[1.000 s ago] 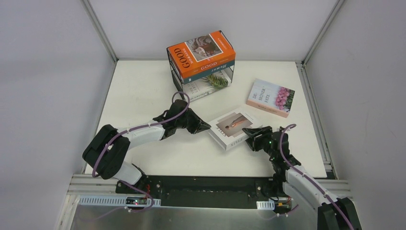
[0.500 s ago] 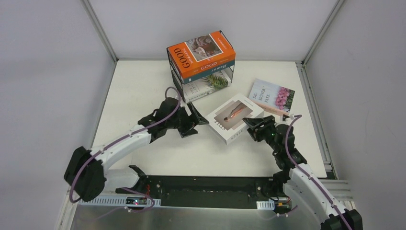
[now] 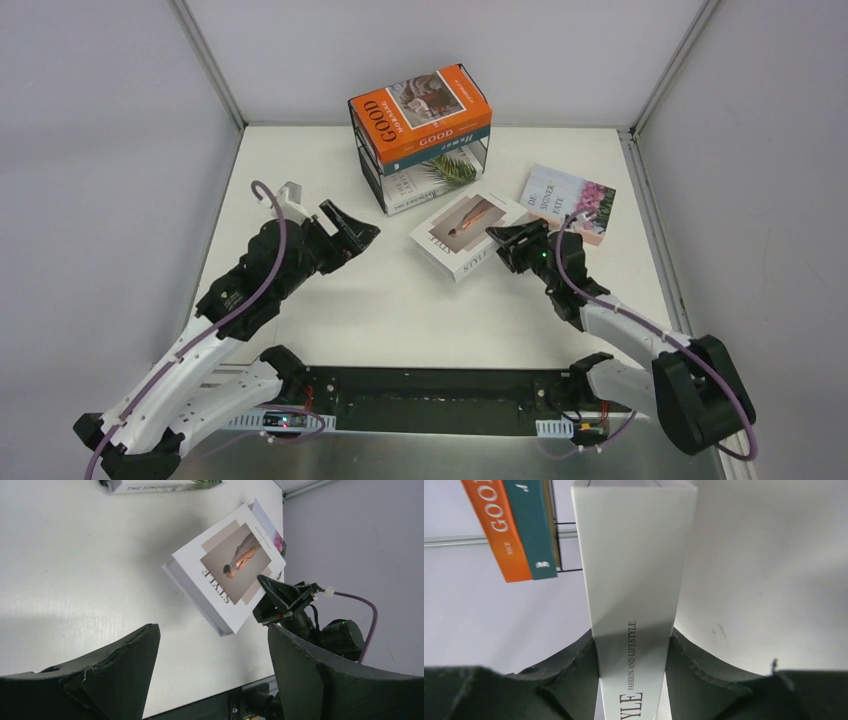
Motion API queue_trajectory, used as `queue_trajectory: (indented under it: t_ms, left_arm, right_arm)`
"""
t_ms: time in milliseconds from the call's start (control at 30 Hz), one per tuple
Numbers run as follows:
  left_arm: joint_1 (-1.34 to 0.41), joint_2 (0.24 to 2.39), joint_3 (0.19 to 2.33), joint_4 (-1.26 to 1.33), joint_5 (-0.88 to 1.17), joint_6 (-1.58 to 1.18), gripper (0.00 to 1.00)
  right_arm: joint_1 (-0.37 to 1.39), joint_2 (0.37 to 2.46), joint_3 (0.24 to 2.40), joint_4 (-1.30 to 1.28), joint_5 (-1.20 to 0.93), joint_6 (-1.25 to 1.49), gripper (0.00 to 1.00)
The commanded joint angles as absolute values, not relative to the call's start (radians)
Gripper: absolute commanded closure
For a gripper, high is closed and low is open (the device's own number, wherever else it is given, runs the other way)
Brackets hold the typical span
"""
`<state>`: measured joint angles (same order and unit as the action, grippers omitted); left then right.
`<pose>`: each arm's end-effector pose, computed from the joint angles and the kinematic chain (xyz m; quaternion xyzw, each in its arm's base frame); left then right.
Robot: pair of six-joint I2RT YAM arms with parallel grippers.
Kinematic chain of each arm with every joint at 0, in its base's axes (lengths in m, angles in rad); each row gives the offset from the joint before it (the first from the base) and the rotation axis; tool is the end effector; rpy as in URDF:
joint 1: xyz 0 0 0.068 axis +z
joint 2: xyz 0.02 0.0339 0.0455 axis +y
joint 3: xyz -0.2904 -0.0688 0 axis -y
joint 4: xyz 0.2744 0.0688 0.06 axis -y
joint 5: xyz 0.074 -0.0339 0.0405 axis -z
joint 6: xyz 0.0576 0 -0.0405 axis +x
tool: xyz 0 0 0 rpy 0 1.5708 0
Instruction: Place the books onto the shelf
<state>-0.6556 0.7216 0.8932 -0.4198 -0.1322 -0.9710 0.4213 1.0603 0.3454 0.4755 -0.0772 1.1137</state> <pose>0.1546 -0.1093 0.3791 -0.1637 0.7713 -0.4094 0.4589 0.2285 0.1072 0.2011 0.2443 0.7474 0.4504 0.4231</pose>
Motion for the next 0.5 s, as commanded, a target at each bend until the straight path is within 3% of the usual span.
queue_trajectory:
  t_ms: [0,467]
  left_arm:
    - [-0.663,0.664,0.897,-0.530,-0.256,-0.937,0.19]
    - [-0.663,0.605,0.907,-0.616,-0.294,-0.943,0.19]
  right_arm:
    - [0.444,1.161,0.475,0.731,-0.006,1.106,1.00]
    - [0.464,1.430,0.569,0.917,0.050,1.158,1.00]
